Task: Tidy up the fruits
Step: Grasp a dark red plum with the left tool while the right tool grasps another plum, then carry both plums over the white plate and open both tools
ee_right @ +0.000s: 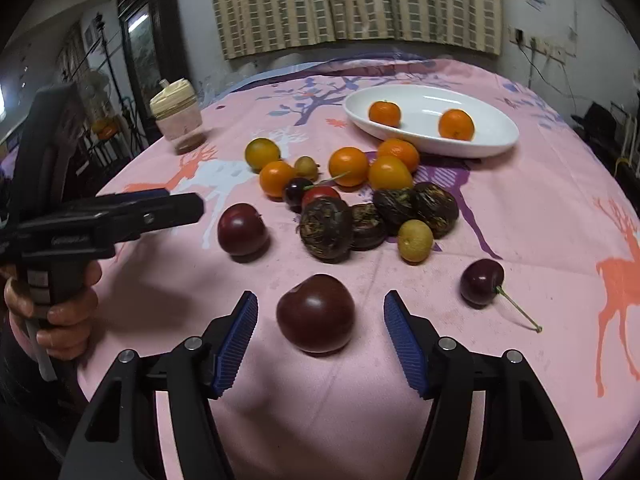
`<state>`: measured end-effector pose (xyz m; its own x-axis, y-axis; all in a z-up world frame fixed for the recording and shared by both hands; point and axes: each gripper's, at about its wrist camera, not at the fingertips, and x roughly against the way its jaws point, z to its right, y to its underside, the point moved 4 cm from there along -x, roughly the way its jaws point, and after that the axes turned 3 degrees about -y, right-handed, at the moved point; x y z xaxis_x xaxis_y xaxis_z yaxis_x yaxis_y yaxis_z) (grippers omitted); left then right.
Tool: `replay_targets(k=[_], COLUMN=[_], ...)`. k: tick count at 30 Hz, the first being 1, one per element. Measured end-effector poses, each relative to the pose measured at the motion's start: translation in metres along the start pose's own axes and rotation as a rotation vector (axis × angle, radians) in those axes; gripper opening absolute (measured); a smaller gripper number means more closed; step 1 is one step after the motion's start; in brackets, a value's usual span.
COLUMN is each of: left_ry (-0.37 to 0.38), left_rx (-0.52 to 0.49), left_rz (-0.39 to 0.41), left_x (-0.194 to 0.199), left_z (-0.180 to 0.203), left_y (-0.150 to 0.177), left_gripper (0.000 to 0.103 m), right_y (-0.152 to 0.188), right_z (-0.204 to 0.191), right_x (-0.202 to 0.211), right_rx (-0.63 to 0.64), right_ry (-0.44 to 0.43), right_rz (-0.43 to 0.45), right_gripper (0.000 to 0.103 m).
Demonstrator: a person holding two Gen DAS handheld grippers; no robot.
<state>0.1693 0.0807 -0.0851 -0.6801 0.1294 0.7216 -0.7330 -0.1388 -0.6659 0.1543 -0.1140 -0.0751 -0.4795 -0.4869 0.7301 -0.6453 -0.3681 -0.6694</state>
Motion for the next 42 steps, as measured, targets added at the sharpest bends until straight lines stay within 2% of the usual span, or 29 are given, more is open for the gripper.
replay_targets(k=[3, 7, 12, 17, 18, 19, 22, 29, 33, 39, 42], left_ry=[0.016, 0.022, 0.026, 0.035, 0.035, 0.036, 0.036, 0.027, 0.02, 0.035, 0.08], left_rx=[-0.009, -0.006, -0.036, -0.159, -0.188, -0.214, -0.246, -0.261, -0.279, -0.244, -0.19], left_rz=[-0.012, -0.001, 0.002, 0.011, 0.006, -0.004, -0.055, -0.086, -0.14, -0.139, -0.111], left_x=[-0.002, 0.0, -0.001, 0.001, -0.001, -0.003, -0.015, -0.027, -0.038, -0.036, -0.029], left_z=[0.003, 0.002, 0.008, 0.03, 0.036, 0.04, 0.047, 0.05, 0.053, 0.048, 0.046], left_y=[0.0, 0.0, -0.001, 0.002, 0.002, 0.003, 0.004, 0.0, 0.003, 0.001, -0.016], left_gripper=[0.098, 0.098, 0.098, 0.097, 0.092, 0.081, 0.066, 0.057, 0.039, 0.037, 0.038], right_y=[0.002, 0.002, 0.001, 0.0, 0.0, 0.0, 0.0, 0.0, 0.0, -0.009, -0.027], right_z=[-0.008, -0.002, 0.018, 0.036, 0.036, 0.036, 0.035, 0.038, 0.038, 0.042, 0.055], right_x=[-0.003, -0.006, 0.001, 0.004, 0.004, 0.004, 0.004, 0.004, 0.005, 0.01, 0.017], right_rx=[0.044, 0.017, -0.107, -0.218, -0.22, -0.219, -0.215, -0.23, -0.231, -0.225, -0.225], right_ry=[0.023, 0.033, -0.019, -0.064, -0.065, -0.067, -0.069, -0.091, -0.096, -0.129, -0.119], right_rz=[-0.019, -0.032, 0.012, 0.04, 0.04, 0.042, 0.045, 0.046, 0.054, 0.084, 0.119], right_gripper=[0.056, 0.041, 0.04, 0.04, 0.04, 0.04, 0.04, 0.04, 0.04, 0.04, 0.04])
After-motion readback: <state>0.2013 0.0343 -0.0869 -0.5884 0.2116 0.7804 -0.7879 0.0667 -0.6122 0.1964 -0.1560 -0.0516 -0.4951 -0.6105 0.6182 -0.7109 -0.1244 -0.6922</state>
